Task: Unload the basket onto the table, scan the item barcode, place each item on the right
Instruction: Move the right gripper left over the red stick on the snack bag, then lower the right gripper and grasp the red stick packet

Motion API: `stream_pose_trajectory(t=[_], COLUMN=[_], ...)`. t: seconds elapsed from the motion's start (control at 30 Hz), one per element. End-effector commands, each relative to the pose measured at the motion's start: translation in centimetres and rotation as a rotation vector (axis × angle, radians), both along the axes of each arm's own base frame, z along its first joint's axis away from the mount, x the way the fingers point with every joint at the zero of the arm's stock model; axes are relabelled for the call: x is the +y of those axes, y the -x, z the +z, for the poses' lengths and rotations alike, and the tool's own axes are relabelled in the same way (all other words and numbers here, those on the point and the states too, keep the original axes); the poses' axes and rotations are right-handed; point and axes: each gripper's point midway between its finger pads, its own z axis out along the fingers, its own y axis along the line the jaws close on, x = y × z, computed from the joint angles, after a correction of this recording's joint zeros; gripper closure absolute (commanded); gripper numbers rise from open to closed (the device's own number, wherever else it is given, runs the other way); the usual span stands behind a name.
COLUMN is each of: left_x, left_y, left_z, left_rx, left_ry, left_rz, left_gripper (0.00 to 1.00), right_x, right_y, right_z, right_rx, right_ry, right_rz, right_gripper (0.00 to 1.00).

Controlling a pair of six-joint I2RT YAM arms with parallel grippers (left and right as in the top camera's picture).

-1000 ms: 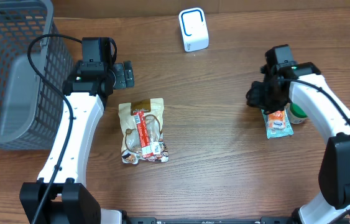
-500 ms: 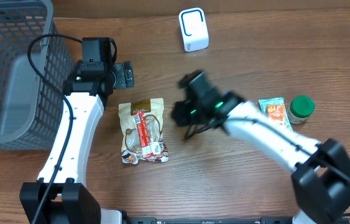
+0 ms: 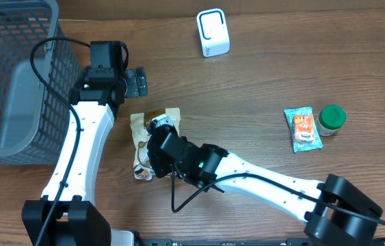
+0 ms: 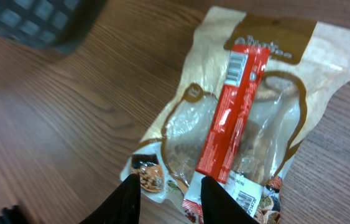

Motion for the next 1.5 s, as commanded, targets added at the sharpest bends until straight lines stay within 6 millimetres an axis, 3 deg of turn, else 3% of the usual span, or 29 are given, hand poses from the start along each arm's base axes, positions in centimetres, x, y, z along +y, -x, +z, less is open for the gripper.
stream_pose_trajectory(t=[0.0,0.23,0.73,1.47], left_x=[0.1,0.1,0.1,0.1], left_y=[-0.2,-0.2,-0.2,-0.2], left_z=[0.5,0.5,0.5,0.5], left_rx=[-0.014,-0.014,-0.014,-0.014], left_ry=[-0.004,-0.004,-0.004,-0.004], left_rz=[0.010,0.010,0.010,0.010], left_gripper=[0.00,0.01,0.00,0.00], right_x=[-0.5,-0.8,-1.1,-1.4], right_y=[-0.6,-0.5,-0.3,-0.1], right_z=[-2.8,-5.5,-8.5,-9.6], right_rx=[0.003,0.031,0.061,0.101], right_ry=[0.063,0.116,0.168,0.178], right_rz=[-0.030,-0.032,-0.029,-0.069], right_gripper=[0.68,0.69,0.69,0.74])
